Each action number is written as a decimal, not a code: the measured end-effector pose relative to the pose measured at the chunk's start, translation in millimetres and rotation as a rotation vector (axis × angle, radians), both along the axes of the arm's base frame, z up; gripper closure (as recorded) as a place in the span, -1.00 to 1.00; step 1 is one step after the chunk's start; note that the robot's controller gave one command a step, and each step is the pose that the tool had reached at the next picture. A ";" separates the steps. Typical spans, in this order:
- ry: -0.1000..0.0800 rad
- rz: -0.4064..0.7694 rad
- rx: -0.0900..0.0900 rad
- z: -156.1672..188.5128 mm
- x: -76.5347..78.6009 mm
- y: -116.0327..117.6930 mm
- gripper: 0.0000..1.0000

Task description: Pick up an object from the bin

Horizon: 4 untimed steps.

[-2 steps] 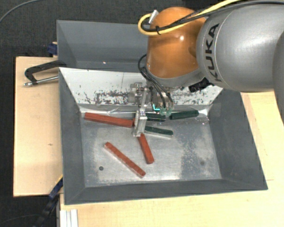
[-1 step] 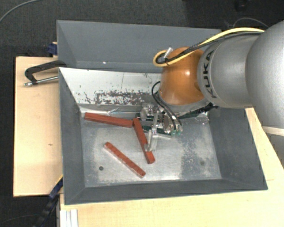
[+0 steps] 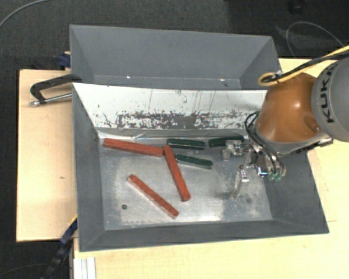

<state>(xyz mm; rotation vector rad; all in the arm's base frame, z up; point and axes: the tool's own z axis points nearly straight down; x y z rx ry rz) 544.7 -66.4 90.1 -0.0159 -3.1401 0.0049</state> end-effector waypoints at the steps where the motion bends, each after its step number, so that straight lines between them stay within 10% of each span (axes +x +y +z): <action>1: 0.000 0.098 0.004 -19.9 -12.4 9.8 -1.00; 2: -0.009 -0.002 0.008 -19.0 6.2 76.8 -1.00; 3: -0.013 -0.123 0.007 15.5 56.2 118.0 -1.00; 4: -0.006 0.197 0.004 -17.7 57.6 160.3 -1.00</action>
Offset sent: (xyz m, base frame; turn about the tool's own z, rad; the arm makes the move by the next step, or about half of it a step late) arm -0.0128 0.0089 -0.0201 -0.0985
